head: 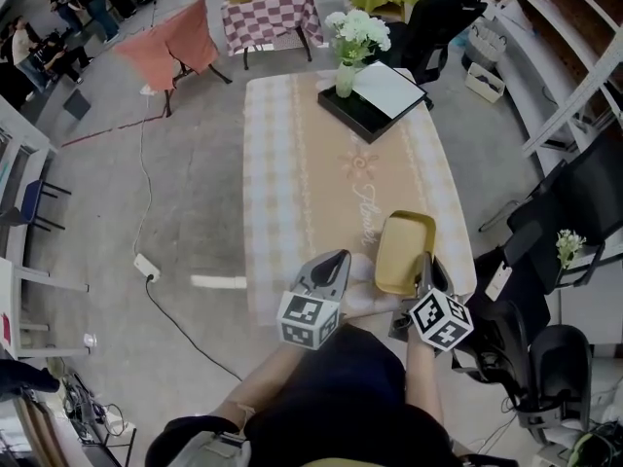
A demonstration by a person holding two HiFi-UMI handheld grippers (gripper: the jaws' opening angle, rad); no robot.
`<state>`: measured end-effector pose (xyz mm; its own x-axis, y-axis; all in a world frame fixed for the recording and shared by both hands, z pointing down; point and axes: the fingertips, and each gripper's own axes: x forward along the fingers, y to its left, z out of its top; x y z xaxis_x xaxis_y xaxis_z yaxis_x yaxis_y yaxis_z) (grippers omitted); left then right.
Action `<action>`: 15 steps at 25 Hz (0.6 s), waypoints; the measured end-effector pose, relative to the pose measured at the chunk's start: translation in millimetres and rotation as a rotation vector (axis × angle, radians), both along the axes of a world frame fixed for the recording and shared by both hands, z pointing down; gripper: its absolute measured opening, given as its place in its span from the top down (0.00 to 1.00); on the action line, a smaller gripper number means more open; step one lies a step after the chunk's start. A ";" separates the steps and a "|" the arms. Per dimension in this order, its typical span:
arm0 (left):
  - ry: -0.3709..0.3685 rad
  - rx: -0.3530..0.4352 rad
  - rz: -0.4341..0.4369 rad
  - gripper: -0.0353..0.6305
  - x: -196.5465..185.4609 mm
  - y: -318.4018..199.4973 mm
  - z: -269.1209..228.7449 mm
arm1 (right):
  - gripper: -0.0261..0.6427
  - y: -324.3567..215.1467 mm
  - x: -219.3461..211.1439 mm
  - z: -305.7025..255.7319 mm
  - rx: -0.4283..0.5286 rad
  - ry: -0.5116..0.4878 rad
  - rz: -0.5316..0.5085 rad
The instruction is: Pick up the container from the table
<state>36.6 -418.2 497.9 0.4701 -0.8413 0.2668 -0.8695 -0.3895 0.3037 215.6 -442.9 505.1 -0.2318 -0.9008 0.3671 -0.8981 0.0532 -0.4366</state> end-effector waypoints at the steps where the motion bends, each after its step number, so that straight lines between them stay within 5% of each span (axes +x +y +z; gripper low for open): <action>1: 0.001 0.006 0.005 0.93 3.3 0.9 -2.1 | 0.92 1.6 4.2 -4.4 0.012 -0.006 0.010; 15: -0.024 0.086 0.069 0.93 31.6 3.5 -23.7 | 0.92 19.3 36.8 -31.0 0.116 -0.045 0.109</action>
<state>68.1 -414.7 474.2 0.5224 -0.8273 0.2064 -0.8461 -0.4728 0.2462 252.4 -423.6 474.1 -0.1440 -0.9572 0.2510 -0.8808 0.0084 -0.4734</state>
